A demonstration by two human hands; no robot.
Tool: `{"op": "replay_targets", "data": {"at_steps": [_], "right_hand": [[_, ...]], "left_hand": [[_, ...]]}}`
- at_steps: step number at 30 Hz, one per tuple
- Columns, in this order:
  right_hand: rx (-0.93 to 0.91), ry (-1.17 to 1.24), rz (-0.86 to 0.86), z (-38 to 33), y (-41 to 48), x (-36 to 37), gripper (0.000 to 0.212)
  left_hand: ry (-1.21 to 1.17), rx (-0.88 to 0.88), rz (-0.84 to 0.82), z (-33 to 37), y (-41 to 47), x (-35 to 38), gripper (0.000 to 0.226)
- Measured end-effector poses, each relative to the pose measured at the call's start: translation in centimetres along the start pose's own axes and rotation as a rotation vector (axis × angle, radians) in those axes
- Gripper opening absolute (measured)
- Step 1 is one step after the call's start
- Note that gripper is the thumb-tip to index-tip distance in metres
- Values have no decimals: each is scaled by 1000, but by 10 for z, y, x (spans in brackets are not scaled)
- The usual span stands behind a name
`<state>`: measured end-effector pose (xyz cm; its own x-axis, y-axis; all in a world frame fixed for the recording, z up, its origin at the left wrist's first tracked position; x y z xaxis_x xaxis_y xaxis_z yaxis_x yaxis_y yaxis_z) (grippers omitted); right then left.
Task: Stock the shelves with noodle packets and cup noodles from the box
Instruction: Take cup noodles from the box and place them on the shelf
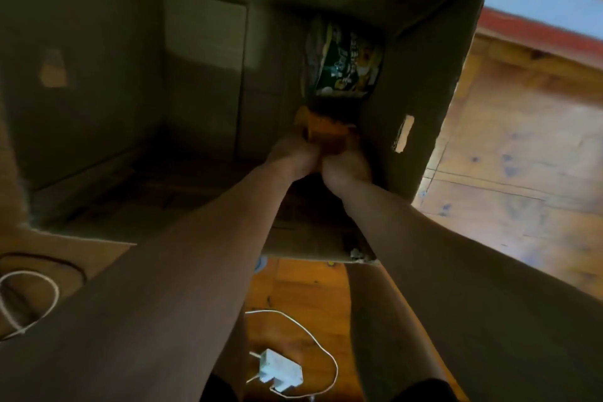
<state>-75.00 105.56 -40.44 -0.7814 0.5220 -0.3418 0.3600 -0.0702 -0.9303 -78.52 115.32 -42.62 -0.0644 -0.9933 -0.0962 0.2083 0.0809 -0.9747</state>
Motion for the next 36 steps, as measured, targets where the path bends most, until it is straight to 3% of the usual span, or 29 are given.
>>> {"op": "replay_targets", "data": {"at_steps": [3,6,14,22,26,31,36], "right_hand": [[66,0,6,8,9,10,59],[71,21,16,10,8,11,59],[-110,19,32,-14,-30,-6,48],[-257,-71,36,-69,-91,-40,55],[-332,-150,-58,-93,-133,-57,54],[-287,-90,-120,-110,-195,-76,82],[-262,74,-73,-110,-262,-101,82]], "left_hand": [[63,11,76,-3,13,3,37],[35,-5,113,-8,13,-1,33],[-71,88,220,-17,-31,-46,28],[-128,270,234,-3,-118,-94,36],[-166,361,268,5,-171,-101,37],[-51,531,352,15,-245,-97,43],[83,668,441,34,-322,-95,44]]}}
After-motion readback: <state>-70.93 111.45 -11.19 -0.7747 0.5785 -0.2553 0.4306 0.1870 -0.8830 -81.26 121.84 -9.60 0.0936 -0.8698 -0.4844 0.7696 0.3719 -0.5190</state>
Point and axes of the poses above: each hand's wrist, its own y-axis towards the middle knuckle, its own x-axis out of the palm, z = x × y, the point moved 5 cm from there along y, towards the middle knuckle, and after that the axes turned 3 degrees about -y, right-handed, at the moved point
